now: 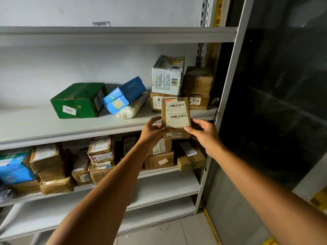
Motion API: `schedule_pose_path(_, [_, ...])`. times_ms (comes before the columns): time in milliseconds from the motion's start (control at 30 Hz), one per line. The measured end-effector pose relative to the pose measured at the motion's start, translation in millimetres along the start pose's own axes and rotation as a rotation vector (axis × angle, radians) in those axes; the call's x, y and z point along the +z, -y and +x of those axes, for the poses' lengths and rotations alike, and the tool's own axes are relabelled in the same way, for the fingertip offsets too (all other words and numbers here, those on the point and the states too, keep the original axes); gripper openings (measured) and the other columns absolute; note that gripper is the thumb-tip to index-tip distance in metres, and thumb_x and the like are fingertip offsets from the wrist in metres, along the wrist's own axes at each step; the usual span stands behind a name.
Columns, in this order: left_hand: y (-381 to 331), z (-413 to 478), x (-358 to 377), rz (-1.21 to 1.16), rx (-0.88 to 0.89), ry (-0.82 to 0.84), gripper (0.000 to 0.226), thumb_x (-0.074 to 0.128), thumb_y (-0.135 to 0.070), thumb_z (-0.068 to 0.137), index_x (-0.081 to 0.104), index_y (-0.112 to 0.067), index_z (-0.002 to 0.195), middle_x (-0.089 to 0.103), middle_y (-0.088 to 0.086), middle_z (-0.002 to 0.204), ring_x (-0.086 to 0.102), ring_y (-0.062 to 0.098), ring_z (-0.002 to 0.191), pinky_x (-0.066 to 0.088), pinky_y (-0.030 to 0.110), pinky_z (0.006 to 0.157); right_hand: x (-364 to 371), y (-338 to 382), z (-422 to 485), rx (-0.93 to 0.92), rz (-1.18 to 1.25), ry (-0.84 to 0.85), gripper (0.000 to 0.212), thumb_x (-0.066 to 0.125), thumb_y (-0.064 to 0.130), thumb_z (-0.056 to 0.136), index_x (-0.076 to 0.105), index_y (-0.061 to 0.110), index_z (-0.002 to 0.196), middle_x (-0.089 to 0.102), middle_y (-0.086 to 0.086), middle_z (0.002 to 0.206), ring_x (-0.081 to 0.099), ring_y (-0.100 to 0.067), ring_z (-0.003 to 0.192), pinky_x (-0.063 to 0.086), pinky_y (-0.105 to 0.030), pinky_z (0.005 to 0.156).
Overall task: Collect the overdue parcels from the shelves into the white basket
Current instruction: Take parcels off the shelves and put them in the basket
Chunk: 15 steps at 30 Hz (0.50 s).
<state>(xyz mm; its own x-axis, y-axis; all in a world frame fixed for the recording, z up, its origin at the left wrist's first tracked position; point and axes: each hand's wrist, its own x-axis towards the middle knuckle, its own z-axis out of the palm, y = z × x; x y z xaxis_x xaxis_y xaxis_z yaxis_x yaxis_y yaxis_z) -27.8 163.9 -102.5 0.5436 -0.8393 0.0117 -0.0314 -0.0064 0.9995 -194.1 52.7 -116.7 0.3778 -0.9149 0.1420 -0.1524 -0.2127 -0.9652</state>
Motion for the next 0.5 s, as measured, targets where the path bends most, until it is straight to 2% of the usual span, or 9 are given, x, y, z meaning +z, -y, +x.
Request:
schedule_pose_path(167, [-4,4,-3,0.029,0.039,-0.004,0.073,0.085,-0.018,0.076,0.052,-0.024,0.14,0.071,0.009,0.11,0.072,0.019,0.098,0.058,0.038,0.091,-4,10,-1,-0.011,0.039,-0.01,0.062,0.082,0.023,0.078,0.056,0.017,0.135,0.058,-0.002,0.137,0.055,-0.016,0.123,0.051,-0.034,0.1])
schedule_pose_path(267, [-8,3,-1,0.056,0.042,-0.008,0.072,0.086,-0.02,0.075,0.052,-0.026,0.138,0.07,0.009,0.113,0.071,0.02,0.099,0.059,0.036,0.085,-8,12,1,0.025,0.082,0.028,0.061,0.08,0.019,0.079,0.055,0.017,0.135,0.059,-0.003,0.136,0.059,-0.017,0.117,0.054,-0.028,0.09])
schedule_pose_path(333, [-13,4,4,0.083,0.028,-0.012,0.072,0.086,-0.02,0.074,0.052,-0.026,0.137,0.07,0.008,0.113,0.072,0.021,0.096,0.06,0.035,0.08,-11,11,3,0.061,0.107,0.032,0.063,0.082,0.021,0.078,0.056,0.02,0.135,0.058,-0.006,0.136,0.061,-0.019,0.115,0.055,-0.035,0.094])
schedule_pose_path(500, [-23,3,14,0.164,0.014,-0.041,0.066,0.084,-0.018,0.078,0.053,-0.027,0.136,0.069,0.006,0.108,0.072,0.022,0.09,0.062,0.041,0.081,-13,8,5,0.109,0.119,0.038,0.064,0.082,0.028,0.075,0.056,0.026,0.134,0.056,-0.007,0.137,0.06,-0.023,0.117,0.053,-0.045,0.098])
